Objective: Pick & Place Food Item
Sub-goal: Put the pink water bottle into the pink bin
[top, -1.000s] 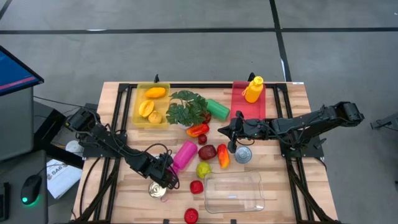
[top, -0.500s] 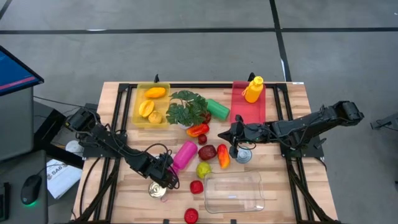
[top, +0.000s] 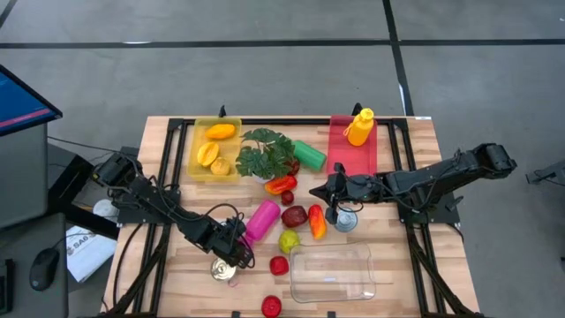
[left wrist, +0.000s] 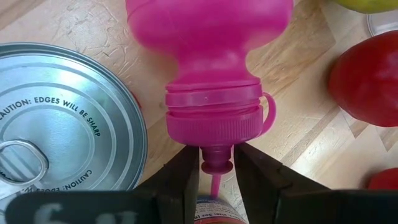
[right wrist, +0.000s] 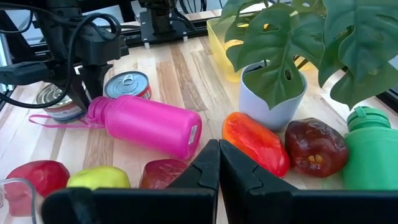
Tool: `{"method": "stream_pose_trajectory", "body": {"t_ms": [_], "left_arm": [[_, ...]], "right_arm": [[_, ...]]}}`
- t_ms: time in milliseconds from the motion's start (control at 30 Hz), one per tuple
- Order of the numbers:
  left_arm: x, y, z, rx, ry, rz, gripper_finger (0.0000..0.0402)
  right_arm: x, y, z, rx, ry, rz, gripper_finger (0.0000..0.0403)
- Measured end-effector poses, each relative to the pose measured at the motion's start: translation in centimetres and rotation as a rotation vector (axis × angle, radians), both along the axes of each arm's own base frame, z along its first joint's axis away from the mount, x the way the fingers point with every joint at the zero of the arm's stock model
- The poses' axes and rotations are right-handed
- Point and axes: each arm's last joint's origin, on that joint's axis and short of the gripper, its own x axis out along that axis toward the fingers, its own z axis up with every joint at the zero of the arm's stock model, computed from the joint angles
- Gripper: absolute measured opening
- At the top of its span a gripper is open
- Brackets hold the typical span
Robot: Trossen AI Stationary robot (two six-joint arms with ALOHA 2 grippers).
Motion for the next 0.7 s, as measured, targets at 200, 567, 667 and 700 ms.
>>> {"method": "stream_pose_trajectory", "body": {"t_ms": [200, 567, 667, 700], "left_arm": [[-0.01, 0.0, 0.0, 0.0, 0.0, 0.0, 0.0091], [0.26, -0.17, 0.14, -0.02, -0.029, 0.0, 0.0091], [0.34, -0.22, 0.18, -0.026, -0.039, 0.0, 0.0091], [0.36, -0.23, 0.19, -0.027, -0.04, 0.0, 0.0091]], "right_arm": [[0.0, 0.02, 0.0, 0.0, 0.0, 0.001, 0.0001], [-0.02, 0.15, 0.0, 0.0, 0.0, 0.006, 0.0001], [-0.02, 0.15, 0.0, 0.0, 0.0, 0.006, 0.0001], [-0.02, 0.15, 0.0, 0.0, 0.0, 0.006, 0.0001]]}}
